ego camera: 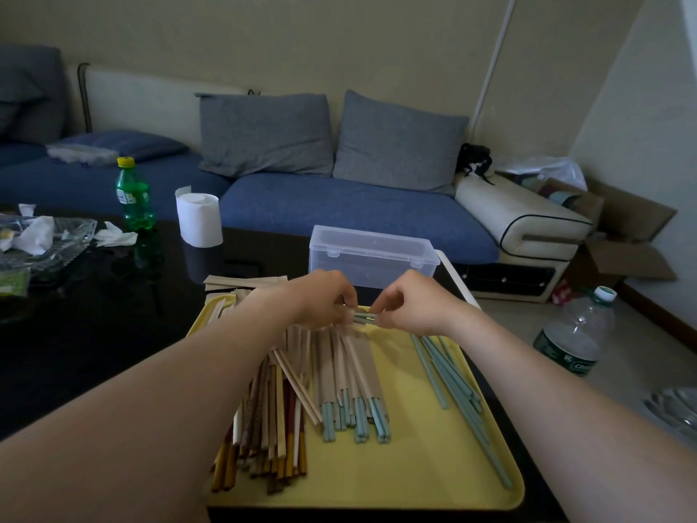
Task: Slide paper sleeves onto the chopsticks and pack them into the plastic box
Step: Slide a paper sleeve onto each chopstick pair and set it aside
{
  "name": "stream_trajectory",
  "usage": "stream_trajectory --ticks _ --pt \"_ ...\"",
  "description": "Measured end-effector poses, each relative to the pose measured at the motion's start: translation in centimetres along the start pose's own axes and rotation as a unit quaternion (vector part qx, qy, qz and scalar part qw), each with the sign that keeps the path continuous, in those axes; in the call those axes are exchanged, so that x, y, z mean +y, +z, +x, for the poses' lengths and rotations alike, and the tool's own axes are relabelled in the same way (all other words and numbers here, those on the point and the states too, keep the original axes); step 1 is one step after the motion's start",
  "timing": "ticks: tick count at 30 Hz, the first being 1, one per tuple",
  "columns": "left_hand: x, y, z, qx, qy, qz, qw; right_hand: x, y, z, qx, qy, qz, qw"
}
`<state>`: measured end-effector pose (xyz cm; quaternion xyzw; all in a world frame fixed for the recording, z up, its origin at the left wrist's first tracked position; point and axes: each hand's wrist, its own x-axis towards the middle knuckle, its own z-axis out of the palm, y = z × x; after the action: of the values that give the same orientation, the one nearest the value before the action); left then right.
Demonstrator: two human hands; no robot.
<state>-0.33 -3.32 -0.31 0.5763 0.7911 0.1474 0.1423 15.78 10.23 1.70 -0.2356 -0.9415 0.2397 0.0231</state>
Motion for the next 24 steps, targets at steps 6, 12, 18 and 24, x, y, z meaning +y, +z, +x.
stream_trajectory --ticks 6,12,18,24 --pt "0.7 -0.4 -0.2 -0.008 0.038 -0.018 0.999 -0.5 0.0 0.1 0.020 -0.024 0.065 0.997" --pt "0.6 -0.7 -0.3 0.017 0.009 -0.043 0.999 -0.3 -0.3 0.7 0.183 0.090 0.084 0.975" --pt "0.5 -0.8 -0.4 0.041 0.008 -0.061 0.997 -0.5 -0.1 1.0 0.116 0.200 0.224 0.947" --pt "1.4 -0.8 -0.4 0.031 0.030 -0.064 0.997 -2.8 1.2 1.4 0.054 0.134 0.314 0.938"
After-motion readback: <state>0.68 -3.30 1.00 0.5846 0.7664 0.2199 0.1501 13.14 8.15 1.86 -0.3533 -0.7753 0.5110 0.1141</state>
